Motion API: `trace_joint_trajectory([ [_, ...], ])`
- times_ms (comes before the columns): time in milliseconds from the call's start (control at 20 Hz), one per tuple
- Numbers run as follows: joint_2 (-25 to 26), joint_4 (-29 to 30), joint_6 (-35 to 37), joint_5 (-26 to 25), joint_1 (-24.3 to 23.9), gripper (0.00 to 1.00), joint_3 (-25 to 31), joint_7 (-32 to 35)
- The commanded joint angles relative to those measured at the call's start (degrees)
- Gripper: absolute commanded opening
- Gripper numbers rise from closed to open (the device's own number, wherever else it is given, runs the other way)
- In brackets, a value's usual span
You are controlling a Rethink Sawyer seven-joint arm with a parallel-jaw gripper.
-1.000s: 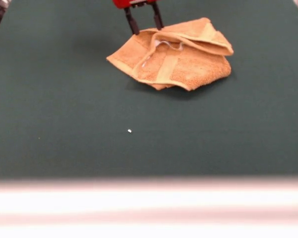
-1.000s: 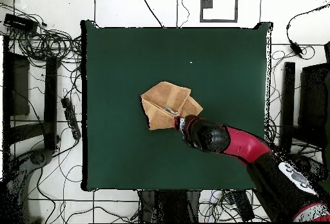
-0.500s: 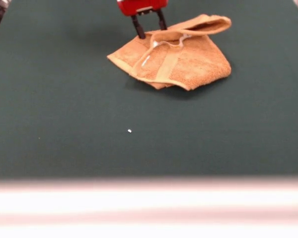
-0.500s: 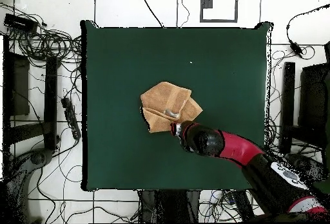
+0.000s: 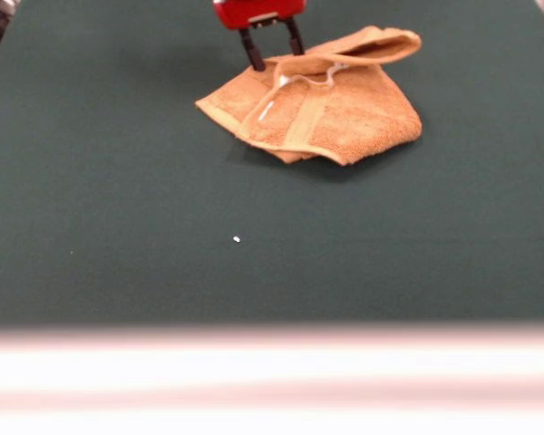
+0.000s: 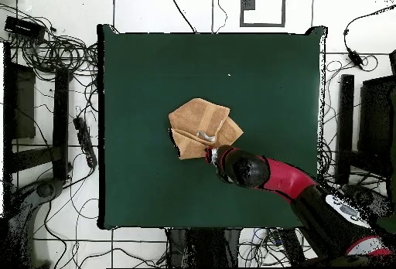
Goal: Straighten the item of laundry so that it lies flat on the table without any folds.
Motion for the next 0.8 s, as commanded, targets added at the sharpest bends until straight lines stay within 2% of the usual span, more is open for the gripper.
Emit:
trace_joint_trajectory([
  [50, 2.2, 1.1, -1.8, 0.9, 0.0, 1.00, 4.4, 6.4],
  [500, -0.7, 5.1, 1.3, 3.3, -2.3, 1.00, 8.5, 7.1],
  [600, -2.7, 5.6, 3.5, 5.0, -2.7, 1.00, 10.2, 7.4],
  [800, -2.9, 6.0, 4.0, 5.9, -3.3, 1.00, 10.9, 7.1],
])
